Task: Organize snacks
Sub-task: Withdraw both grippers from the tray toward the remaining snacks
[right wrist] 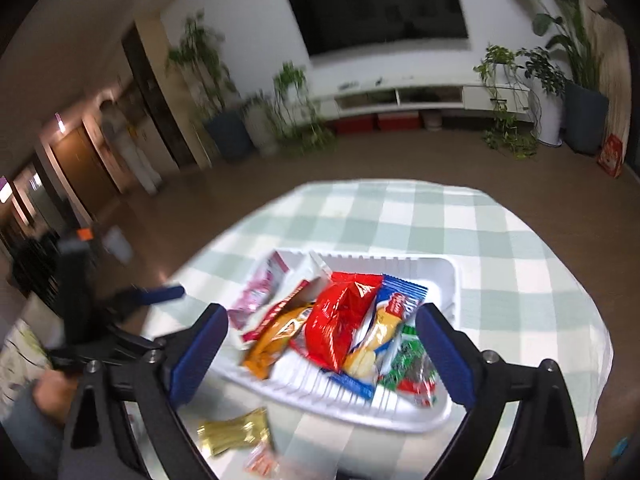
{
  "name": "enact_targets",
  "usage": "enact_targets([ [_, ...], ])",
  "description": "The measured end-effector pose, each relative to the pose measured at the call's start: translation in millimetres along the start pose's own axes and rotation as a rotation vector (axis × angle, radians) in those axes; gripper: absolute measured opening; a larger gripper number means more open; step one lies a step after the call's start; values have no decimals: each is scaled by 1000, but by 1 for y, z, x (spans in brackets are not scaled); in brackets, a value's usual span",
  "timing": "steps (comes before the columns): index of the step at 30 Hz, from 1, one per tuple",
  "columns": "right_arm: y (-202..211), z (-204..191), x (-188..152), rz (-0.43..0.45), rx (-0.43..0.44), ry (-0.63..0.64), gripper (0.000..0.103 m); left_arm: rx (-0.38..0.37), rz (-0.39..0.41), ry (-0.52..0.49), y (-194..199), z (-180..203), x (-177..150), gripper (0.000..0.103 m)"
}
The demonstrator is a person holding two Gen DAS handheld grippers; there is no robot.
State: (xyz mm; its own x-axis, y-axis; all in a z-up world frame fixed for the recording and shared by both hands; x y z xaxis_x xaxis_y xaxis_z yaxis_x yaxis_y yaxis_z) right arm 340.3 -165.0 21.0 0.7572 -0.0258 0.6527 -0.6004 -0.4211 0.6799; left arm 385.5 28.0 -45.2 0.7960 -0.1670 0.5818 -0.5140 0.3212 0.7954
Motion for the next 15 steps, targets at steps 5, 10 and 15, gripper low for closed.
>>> enact_targets([
  [5,45,20,-55,61,66,-127,103,-31,-13,-11,25,25,-48,102],
  [10,58,47,-130,64,39,-280,103,-37,-29,-4,37,52,-101,102],
  [15,48,54,-166,14,20,-348,97,-77,-62,-40,35,93,-138,102],
])
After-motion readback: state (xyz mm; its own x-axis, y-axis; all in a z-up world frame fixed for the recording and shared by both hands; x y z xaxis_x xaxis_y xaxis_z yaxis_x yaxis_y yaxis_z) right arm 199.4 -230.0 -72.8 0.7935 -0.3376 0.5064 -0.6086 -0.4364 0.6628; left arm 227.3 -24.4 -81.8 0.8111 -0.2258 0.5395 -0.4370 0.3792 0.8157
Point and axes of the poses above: each gripper's, at about its wrist camera, not at the fingertips, and y roughly against the way its jaws point, z to its right, x to its top, the point moved 10 cm from there along -y, roughly the way its jaws point, and after that the axes turned 6 degrees about -z, right-handed, at the moved point
